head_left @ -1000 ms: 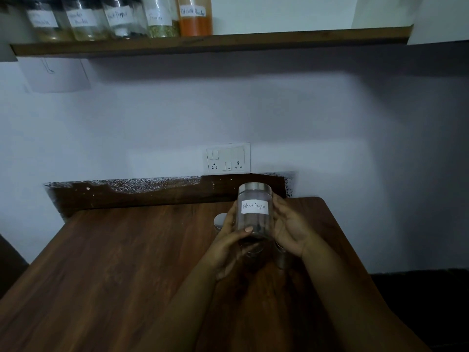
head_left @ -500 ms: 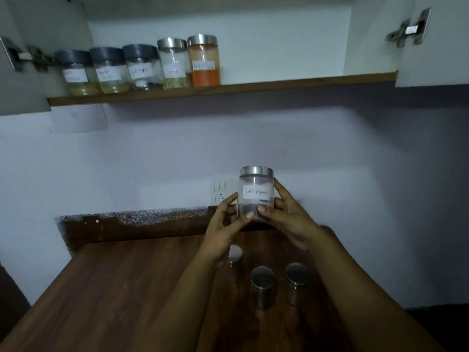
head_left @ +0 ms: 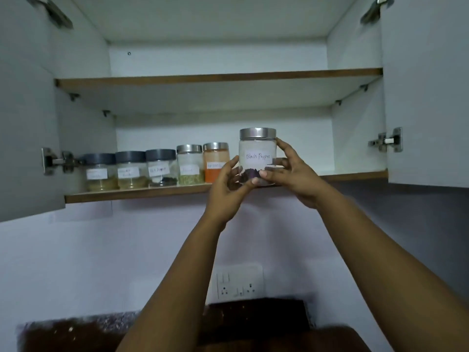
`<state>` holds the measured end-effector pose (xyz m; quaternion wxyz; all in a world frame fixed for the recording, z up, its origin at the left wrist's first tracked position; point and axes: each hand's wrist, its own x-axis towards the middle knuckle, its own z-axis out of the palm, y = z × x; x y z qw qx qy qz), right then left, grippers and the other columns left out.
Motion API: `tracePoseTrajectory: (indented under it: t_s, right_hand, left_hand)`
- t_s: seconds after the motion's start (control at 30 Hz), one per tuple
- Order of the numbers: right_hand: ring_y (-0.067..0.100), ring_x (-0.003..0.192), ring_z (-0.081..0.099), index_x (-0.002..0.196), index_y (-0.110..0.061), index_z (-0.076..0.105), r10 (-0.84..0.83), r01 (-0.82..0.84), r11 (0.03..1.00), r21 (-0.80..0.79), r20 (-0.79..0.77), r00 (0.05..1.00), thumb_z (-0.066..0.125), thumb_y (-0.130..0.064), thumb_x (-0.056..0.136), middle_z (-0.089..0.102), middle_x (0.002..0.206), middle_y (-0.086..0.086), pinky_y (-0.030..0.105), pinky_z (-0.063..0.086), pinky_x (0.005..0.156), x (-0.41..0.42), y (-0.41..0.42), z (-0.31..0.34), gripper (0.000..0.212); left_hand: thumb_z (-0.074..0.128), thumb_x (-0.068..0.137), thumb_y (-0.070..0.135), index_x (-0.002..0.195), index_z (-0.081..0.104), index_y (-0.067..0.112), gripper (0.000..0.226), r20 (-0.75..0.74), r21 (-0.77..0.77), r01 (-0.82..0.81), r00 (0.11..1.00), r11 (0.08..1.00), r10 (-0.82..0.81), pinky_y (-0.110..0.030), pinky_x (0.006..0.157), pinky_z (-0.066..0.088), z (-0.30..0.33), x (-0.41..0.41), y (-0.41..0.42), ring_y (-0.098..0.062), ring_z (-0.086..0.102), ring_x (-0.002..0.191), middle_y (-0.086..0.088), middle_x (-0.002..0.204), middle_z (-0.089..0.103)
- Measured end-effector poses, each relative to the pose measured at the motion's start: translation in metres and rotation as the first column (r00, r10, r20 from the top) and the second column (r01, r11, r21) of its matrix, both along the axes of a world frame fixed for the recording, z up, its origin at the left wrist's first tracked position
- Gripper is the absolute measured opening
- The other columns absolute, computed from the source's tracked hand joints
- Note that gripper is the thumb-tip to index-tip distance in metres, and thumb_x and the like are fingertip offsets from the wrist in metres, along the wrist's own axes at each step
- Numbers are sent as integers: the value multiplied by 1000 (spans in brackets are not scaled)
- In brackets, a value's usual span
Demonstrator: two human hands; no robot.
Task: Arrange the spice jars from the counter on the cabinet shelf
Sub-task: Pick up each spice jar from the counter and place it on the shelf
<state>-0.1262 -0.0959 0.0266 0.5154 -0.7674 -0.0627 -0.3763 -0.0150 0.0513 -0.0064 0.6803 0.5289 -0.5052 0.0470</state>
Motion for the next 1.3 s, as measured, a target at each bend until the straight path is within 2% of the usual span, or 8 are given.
tracePoseTrajectory:
  t_s: [0.1,0.23,0.37,0.47,0.53,1.0,1.17,1.3]
  right_hand:
    - [22,117,61,149,-42,20,-63,59,996,-71,-58,996,81,-20,77,53,130,9,38,49,100,26,-10,25,97]
    - [26,120,57,152,-41,9,-116,94,987,-129,-176,977,79,-12,79,53,126,11,36,47,100,56,-26,46,106]
    - [25,115,52,154,-34,2,-344,259,919,-298,-281,896,79,-20,80,49,132,13,33,43,96,85,-39,47,108]
    - [23,111,50,154,-29,2,-382,278,906,-320,-333,862,77,-24,82,48,136,12,32,42,94,104,-43,45,105]
    - [22,111,49,154,-28,1,-372,265,911,-314,-354,858,77,-23,82,47,139,12,30,41,93,112,-46,46,105]
    - [17,125,44,156,-24,7,-187,135,981,-142,-465,865,68,-8,89,37,153,5,18,45,86,120,-66,51,93]
    - [19,132,42,156,-23,-2,-186,135,981,-138,-481,857,70,-10,88,36,155,6,25,39,98,120,-65,50,100]
    - [26,132,44,155,-24,-9,-301,234,953,-194,-491,817,85,-28,72,43,147,13,30,36,101,120,-64,48,125]
  left_hand:
    - [75,85,21,146,40,25,71,43,30,-58,997,998,56,-36,99,50,21,25,-8,-16,55,123,-4,139,51]
    - [73,86,27,141,45,18,63,201,42,-294,939,955,280,-32,94,49,28,57,-18,-14,55,117,0,133,52]
    - [62,91,23,119,55,9,32,356,-118,-657,672,744,650,-36,88,50,11,95,-20,-24,55,103,-9,117,54]
    - [58,90,16,88,58,5,11,433,-287,-737,471,613,769,-43,73,50,-3,111,-23,-23,53,79,-9,88,57]
    - [55,91,15,76,55,7,17,467,-364,-742,379,563,799,-40,69,47,-9,117,-27,-23,50,71,-8,79,55]
    - [57,92,15,76,54,9,18,464,-454,-727,301,515,833,-34,64,42,-16,129,-35,-21,50,71,-7,78,53]
    - [58,92,15,76,55,8,18,450,-446,-736,306,508,839,-33,65,40,-16,127,-36,-22,50,72,-8,79,53]
    - [57,93,16,77,55,8,17,450,-441,-740,306,507,839,-32,66,39,-17,128,-36,-22,50,73,-8,80,53]
